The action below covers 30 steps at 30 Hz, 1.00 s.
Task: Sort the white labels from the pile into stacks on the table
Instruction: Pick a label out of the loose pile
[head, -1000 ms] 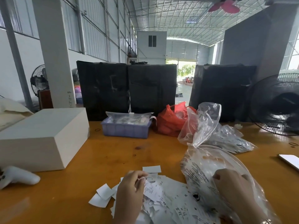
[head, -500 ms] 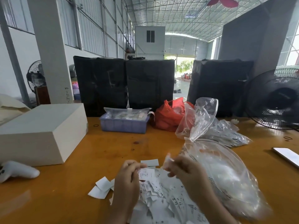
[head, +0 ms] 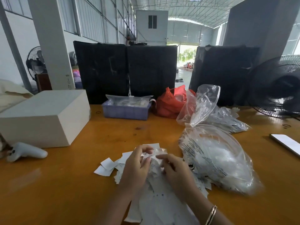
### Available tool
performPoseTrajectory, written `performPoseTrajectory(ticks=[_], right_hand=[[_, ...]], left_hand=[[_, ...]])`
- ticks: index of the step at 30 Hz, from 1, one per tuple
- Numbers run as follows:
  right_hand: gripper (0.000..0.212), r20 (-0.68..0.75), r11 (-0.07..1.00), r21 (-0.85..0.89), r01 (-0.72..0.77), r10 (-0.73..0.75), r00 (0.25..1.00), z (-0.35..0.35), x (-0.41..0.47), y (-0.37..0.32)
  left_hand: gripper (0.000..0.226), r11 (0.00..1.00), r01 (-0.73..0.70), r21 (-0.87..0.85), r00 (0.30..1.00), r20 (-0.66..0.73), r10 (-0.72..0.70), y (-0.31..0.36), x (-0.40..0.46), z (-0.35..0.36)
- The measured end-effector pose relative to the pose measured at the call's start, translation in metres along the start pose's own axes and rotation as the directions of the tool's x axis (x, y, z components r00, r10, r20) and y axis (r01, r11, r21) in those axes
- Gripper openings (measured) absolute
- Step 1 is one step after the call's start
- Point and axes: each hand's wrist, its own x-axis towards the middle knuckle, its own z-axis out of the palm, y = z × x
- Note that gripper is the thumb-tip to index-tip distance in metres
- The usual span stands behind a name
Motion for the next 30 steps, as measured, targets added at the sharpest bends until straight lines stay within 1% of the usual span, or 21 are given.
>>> performPoseTrajectory(ticks=[2, 4, 6, 8, 9, 10, 11, 12, 13, 15, 16, 17, 18, 19, 20, 23, 24, 26, 28, 30], right_hand=[[0.034, -0.026, 0.999, 0.016, 0.048, -0.048, 0.999, 0.0, 0.0, 0.0], [0.035, -0.02, 0.992, 0.114, 0.047, -0.045, 0.999, -0.002, 0.0, 0.002], [0.037, 0.069, 0.979, 0.2, -0.022, 0.008, 0.998, -0.006, 0.001, 0.002], [0.043, 0.159, 0.962, 0.26, -0.086, 0.045, 0.986, -0.007, 0.001, 0.002], [0.044, 0.176, 0.951, 0.289, -0.106, 0.056, 0.983, -0.007, 0.001, 0.001], [0.045, 0.183, 0.937, 0.327, -0.121, 0.063, 0.981, -0.008, 0.001, 0.001], [0.045, 0.192, 0.92, 0.369, -0.132, 0.064, 0.979, -0.009, 0.001, 0.0], [0.045, 0.207, 0.91, 0.391, -0.136, 0.057, 0.977, -0.01, 0.0, -0.001], [0.046, 0.228, 0.912, 0.39, -0.131, 0.042, 0.973, -0.011, 0.0, -0.001], [0.047, 0.269, 0.94, 0.322, -0.108, 0.019, 0.963, -0.01, -0.001, -0.002], [0.048, 0.281, 0.96, 0.265, -0.086, 0.008, 0.96, -0.009, -0.001, -0.003], [0.049, 0.291, 0.975, 0.212, -0.061, -0.003, 0.957, -0.008, -0.001, -0.004], [0.052, 0.295, 0.983, 0.18, -0.042, -0.013, 0.955, -0.007, -0.001, -0.005], [0.055, 0.292, 0.983, 0.18, -0.037, -0.018, 0.956, -0.006, -0.001, -0.005], [0.059, 0.288, 0.979, 0.201, -0.043, -0.017, 0.958, -0.007, -0.001, -0.004], [0.07, 0.267, 0.97, 0.232, -0.065, 0.0, 0.964, -0.011, 0.002, 0.002], [0.069, 0.258, 0.967, 0.245, -0.076, 0.01, 0.966, -0.013, 0.003, 0.005], [0.062, 0.226, 0.938, 0.329, -0.114, 0.039, 0.973, -0.015, 0.003, 0.008], [0.052, 0.16, 0.886, 0.442, -0.138, 0.073, 0.984, -0.018, 0.003, 0.008], [0.047, 0.095, 0.824, 0.545, -0.155, 0.123, 0.988, -0.019, 0.004, 0.008]], left_hand=[[0.034, 0.999, 0.002, -0.048, 1.0, 0.021, -0.001, 0.0, -0.001, -0.002], [0.038, 0.993, 0.023, -0.119, 0.999, 0.049, -0.017, 0.0, -0.001, -0.003], [0.041, 0.984, 0.046, -0.17, 0.998, 0.057, -0.037, 0.0, -0.002, -0.003], [0.044, 0.987, 0.04, -0.158, 0.999, 0.02, -0.038, 0.002, -0.002, -0.003], [0.044, 0.986, 0.043, -0.162, 0.999, 0.005, -0.043, 0.003, -0.002, -0.004], [0.042, 0.98, 0.074, -0.186, 0.997, -0.004, -0.076, 0.003, -0.002, -0.005], [0.035, 0.965, 0.137, -0.224, 0.99, -0.002, -0.141, 0.004, 0.0, -0.006], [0.021, 0.938, 0.227, -0.26, 0.974, 0.041, -0.224, 0.005, 0.002, -0.009], [0.018, 0.911, 0.313, -0.269, 0.949, 0.111, -0.294, 0.006, 0.004, -0.012], [0.058, 0.899, 0.397, -0.186, 0.907, 0.229, -0.353, 0.005, 0.005, -0.016], [0.063, 0.911, 0.394, -0.124, 0.901, 0.247, -0.356, 0.005, 0.005, -0.016], [0.057, 0.924, 0.375, -0.078, 0.906, 0.243, -0.347, 0.004, 0.004, -0.016], [0.045, 0.929, 0.366, -0.062, 0.91, 0.233, -0.343, 0.003, 0.004, -0.015], [0.033, 0.924, 0.375, -0.075, 0.911, 0.212, -0.353, 0.003, 0.004, -0.015], [0.027, 0.911, 0.396, -0.116, 0.908, 0.195, -0.37, 0.003, 0.004, -0.015], [0.019, 0.801, 0.496, -0.335, 0.867, 0.147, -0.475, 0.002, 0.007, -0.018], [0.018, 0.774, 0.504, -0.385, 0.859, 0.128, -0.496, 0.003, 0.007, -0.02], [0.024, 0.756, 0.499, -0.423, 0.852, 0.084, -0.516, 0.003, 0.007, -0.022], [0.03, 0.743, 0.486, -0.46, 0.85, 0.051, -0.524, 0.002, 0.006, -0.022], [0.032, 0.709, 0.484, -0.513, 0.84, 0.044, -0.541, 0.004, 0.006, -0.022]])
